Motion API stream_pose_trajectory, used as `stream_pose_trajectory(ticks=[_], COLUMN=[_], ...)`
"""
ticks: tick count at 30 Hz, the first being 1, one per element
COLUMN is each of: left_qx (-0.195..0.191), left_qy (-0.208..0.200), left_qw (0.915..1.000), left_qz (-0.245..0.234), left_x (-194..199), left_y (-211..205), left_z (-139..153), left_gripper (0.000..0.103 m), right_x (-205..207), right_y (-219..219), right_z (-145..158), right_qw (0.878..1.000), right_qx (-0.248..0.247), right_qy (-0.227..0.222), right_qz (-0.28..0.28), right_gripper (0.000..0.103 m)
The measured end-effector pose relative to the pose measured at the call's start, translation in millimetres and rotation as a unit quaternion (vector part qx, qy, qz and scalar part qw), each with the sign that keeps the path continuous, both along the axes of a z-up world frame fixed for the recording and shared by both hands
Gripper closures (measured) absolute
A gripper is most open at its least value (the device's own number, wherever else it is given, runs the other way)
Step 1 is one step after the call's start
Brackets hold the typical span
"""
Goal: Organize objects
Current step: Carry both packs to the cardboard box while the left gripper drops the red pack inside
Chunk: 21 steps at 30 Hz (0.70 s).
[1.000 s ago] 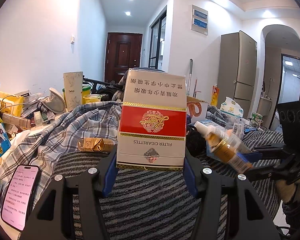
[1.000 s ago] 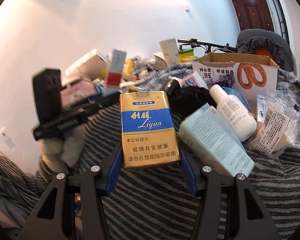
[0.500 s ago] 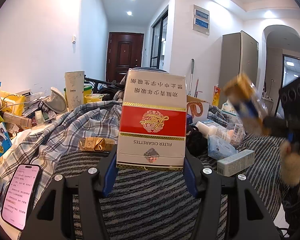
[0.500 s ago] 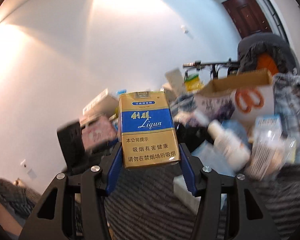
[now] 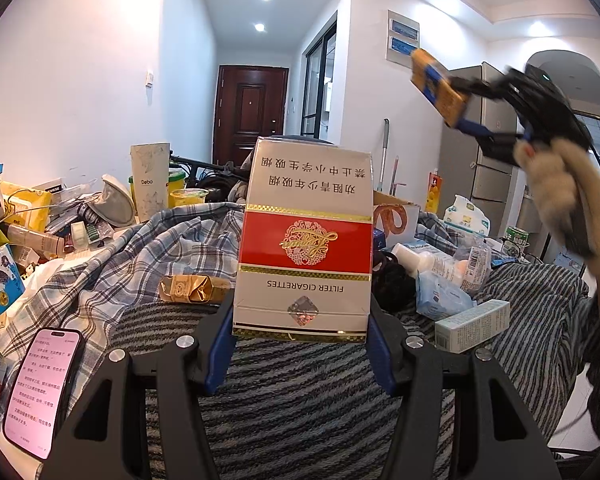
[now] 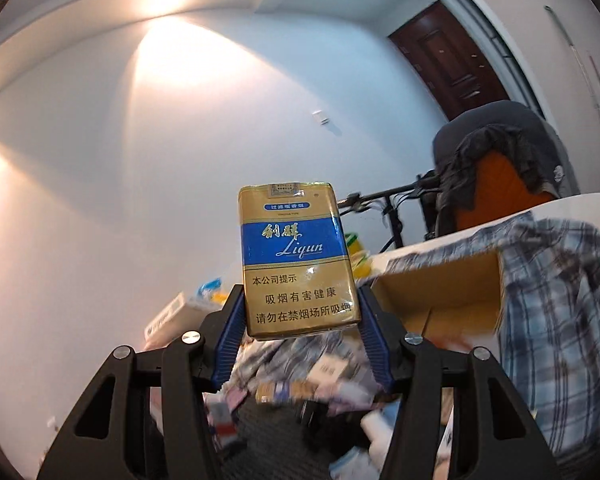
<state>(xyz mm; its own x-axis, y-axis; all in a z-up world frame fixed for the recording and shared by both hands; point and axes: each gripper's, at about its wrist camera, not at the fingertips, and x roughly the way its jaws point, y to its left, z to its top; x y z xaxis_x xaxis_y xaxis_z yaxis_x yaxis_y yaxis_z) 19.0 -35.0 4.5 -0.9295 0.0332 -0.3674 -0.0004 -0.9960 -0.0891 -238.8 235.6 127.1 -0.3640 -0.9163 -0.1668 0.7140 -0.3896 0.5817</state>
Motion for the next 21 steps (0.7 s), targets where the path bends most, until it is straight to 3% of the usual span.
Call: stream_pose_trajectory(ticks=[4, 9, 11, 16, 21], left_qx=[-0.002, -0.017, -0.017, -0.011, 0.002], left_qy=[-0.004, -0.007, -0.006, -0.005, -0.023], left_qw=[1.0000, 0.9998, 0.9998, 0.9998, 0.9993], left_qz=[0.000, 0.005, 0.009, 0.014, 0.028], left_x=[0, -1, 0, 0, -4], left_y=[1, 7, 8, 6, 2], left_z=[0, -1, 0, 0, 8], left_gripper=[0.044, 0.044, 0.044, 0.044, 0.044], right_x=[-11, -8, -12, -40, -85], right_y=[-2, -22, -30, -52, -64], right_z=[32, 86, 89, 30, -43], right_qw=[1.000, 0.994, 0.986, 0.971, 0.968], right_qx=[-0.010, 0.069, 0.104, 0.179, 0.225], right_qy=[-0.012, 0.070, 0.095, 0.096, 0.020], right_qz=[0.001, -0.054, -0.091, -0.124, -0.109], right_gripper=[0.050, 0.050, 0.050, 0.050, 0.050])
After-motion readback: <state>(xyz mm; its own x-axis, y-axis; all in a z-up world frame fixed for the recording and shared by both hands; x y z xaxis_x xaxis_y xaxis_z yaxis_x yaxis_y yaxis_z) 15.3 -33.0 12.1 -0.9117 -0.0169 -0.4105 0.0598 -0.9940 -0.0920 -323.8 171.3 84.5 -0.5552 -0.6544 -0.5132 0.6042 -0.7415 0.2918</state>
